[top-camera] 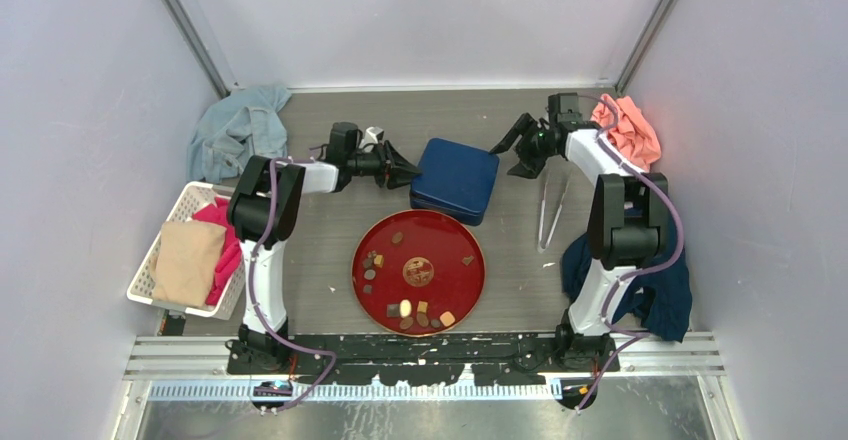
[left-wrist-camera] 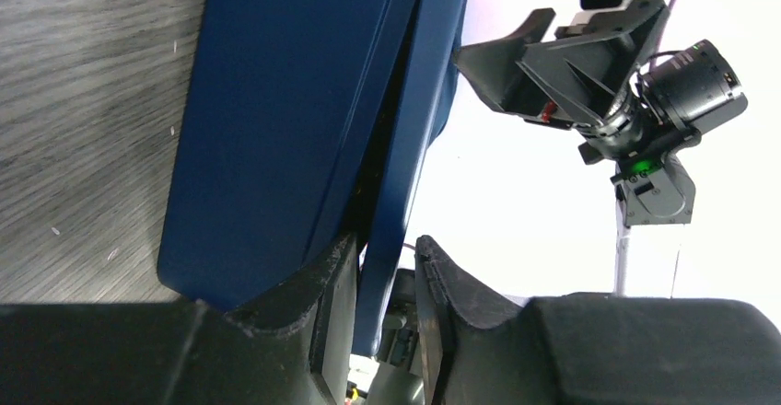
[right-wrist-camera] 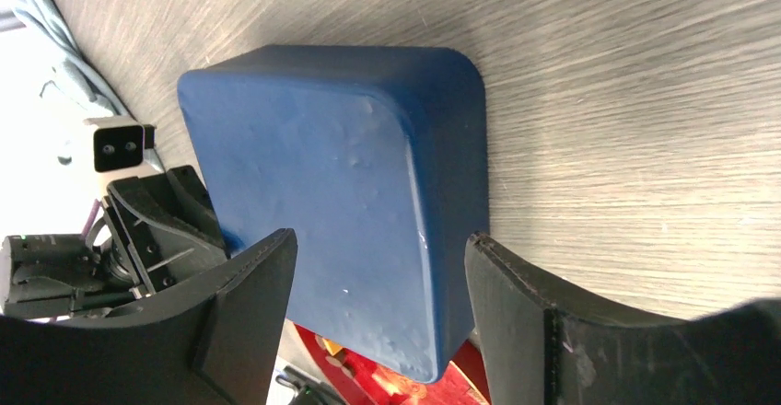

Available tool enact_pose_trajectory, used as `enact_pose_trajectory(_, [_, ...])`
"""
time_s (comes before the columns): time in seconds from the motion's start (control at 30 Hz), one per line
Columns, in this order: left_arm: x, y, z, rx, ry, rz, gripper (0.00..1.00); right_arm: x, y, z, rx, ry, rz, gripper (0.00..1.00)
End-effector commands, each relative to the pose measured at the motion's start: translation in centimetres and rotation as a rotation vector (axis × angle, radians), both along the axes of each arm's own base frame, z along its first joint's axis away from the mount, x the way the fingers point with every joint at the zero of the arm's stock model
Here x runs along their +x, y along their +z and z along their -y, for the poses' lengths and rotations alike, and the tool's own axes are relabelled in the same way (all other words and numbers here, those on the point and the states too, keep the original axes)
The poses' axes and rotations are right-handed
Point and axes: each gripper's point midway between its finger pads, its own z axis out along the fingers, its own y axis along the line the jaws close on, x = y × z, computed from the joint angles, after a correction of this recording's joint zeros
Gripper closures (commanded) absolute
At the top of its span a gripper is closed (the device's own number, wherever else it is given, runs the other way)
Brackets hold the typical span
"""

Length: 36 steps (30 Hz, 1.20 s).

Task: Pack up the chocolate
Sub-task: Close the box lid on the packing box.

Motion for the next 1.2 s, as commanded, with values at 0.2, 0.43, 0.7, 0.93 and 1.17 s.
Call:
enact_pose_trajectory(0.2, [-0.6,2.3,0.6,-0.044,-0.081,0.041,0.68,2.1,-0.5,-2.8,0.155,0.019,0.015,0.27])
enact_pose_trajectory(0.43, [-0.6,4.4,2.4,-0.142,-0.124,0.082,0.82,2.4,-0.6,-3.8,0.152,0.051,0.008,0.27])
enact_pose_trajectory(0.7, [-1.0,2.7,2.9,-0.119,-0.123,0.060,0.74,2.7,-0.3,-5.5,0.127,0.101,0.012,0.27])
enact_pose_trajectory(0.93, [-0.8,1.0,2.8,-0.056,-0.118,0.064,0.57,2.6,-0.9,-6.4,0.110,0.139,-0.004,0.27])
enact_pose_trajectory(1.17, [-0.5,1.8,2.8,-0.044,-0.118,0.092,0.65,2.5,0.0,-5.8,0.060,0.151,0.018,0.27])
